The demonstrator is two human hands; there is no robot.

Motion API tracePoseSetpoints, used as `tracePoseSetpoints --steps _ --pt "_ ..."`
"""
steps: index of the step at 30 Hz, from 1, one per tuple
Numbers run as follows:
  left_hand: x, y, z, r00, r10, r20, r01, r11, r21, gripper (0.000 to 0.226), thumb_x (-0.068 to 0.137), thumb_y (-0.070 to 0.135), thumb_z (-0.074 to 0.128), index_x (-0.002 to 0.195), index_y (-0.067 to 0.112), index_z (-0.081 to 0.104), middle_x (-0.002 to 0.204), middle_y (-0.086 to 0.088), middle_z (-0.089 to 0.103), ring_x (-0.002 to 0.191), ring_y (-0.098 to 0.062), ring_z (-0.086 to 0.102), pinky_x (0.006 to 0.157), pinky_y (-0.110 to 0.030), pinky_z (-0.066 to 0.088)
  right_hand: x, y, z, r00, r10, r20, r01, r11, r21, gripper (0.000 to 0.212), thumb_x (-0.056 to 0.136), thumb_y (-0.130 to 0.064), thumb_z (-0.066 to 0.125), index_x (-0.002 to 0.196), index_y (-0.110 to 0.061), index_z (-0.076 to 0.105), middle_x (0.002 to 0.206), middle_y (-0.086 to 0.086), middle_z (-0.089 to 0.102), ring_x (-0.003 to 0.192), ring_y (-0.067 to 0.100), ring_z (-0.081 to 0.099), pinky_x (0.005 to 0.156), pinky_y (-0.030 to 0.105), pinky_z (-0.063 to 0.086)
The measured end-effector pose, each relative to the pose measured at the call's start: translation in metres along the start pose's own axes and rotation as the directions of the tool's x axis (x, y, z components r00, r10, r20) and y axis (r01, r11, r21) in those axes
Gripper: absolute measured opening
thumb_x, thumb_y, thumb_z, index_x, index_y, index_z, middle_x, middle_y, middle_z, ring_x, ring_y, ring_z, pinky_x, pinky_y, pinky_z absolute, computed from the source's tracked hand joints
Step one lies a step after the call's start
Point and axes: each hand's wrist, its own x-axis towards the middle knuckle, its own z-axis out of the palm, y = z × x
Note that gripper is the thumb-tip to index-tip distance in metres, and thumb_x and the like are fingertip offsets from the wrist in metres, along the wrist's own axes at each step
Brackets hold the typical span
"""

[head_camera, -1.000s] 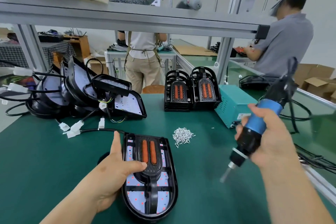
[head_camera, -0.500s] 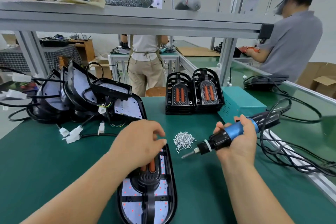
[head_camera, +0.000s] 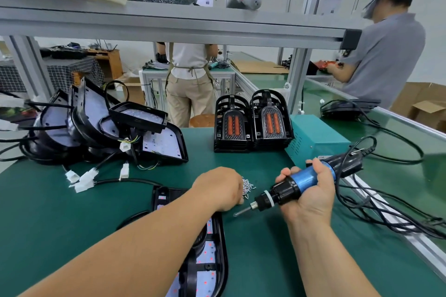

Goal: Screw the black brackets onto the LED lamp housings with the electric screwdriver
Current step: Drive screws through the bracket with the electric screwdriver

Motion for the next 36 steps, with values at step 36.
tracePoseSetpoints --steps 36 --pt "-0.043 -0.006 -0.004 0.934 0.225 -0.279 -0.307 0.903 -0.302 0.035 0.079 0.014 0.081 0.079 0.039 0.055 0.066 0.018 0.062 0.055 0.003 0.053 0.060 -0.007 0.040 0.006 -0.015 -0.001 0.991 0.043 -0.123 -0.018 0.980 0.198 0.030 0.089 -0.033 0.067 0.086 -0.010 0.048 0.067 0.006 0.051 0.053 0.021 0.063 0.052 0.023 0.051"
